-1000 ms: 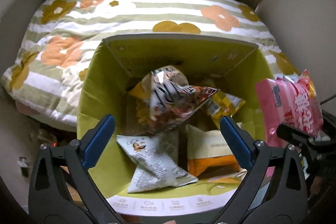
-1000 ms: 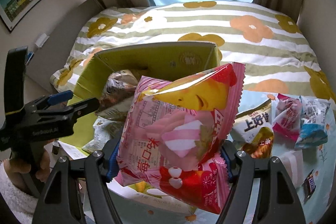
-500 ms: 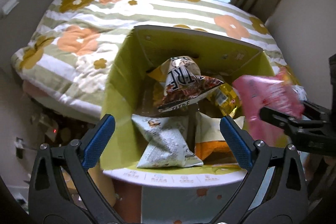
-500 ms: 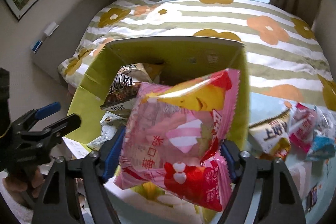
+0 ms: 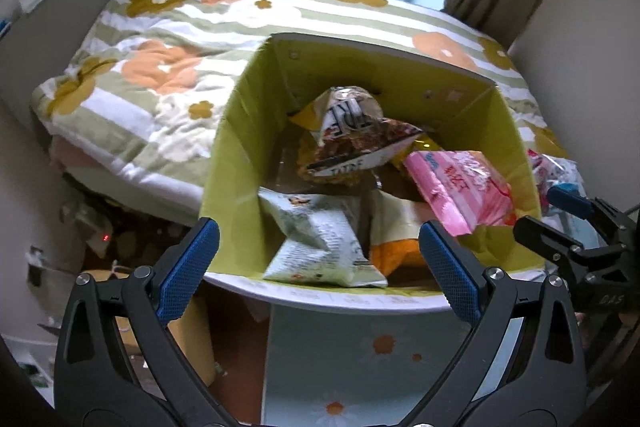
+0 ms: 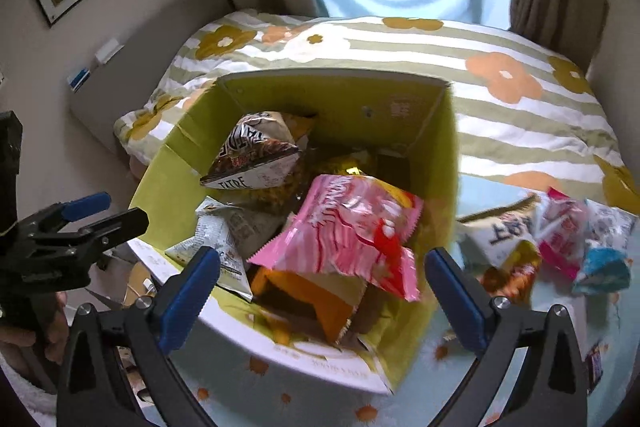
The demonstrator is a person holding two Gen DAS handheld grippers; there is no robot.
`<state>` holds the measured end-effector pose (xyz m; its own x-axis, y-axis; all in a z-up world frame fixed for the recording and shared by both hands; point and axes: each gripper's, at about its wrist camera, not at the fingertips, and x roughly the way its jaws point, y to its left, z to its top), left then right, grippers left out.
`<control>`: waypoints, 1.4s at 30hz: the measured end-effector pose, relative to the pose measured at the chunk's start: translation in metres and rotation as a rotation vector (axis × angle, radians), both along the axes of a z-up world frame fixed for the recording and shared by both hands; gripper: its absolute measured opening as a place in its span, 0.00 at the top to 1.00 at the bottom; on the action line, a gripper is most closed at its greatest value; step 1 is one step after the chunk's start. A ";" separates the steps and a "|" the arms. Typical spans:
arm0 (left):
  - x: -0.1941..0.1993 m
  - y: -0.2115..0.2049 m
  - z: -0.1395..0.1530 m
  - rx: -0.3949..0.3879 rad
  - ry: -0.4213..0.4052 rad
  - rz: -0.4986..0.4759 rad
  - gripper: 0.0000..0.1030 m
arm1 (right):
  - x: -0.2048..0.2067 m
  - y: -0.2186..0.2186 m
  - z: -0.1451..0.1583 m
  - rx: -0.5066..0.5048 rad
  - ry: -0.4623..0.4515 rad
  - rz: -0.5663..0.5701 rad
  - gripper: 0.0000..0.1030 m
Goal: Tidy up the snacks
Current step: 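Move both tools back over the remaining snacks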
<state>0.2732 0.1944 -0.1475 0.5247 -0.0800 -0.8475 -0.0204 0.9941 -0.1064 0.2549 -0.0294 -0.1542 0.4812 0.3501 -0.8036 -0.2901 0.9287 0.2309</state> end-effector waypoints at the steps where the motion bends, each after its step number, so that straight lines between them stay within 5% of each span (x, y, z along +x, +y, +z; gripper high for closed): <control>1: -0.001 -0.001 0.002 -0.004 -0.004 -0.009 0.03 | -0.004 -0.002 0.003 -0.005 -0.009 -0.006 0.01; 22: -0.018 -0.120 0.030 -0.042 -0.067 -0.308 0.03 | -0.092 -0.136 0.042 -0.086 -0.074 -0.375 0.01; 33: -0.030 -0.231 0.019 -0.063 -0.043 -0.308 0.03 | -0.130 -0.239 -0.004 -0.117 0.060 -0.395 0.01; 42: -0.035 -0.330 -0.026 -0.045 0.075 -0.282 0.03 | -0.150 -0.287 -0.071 -0.114 0.237 -0.344 0.02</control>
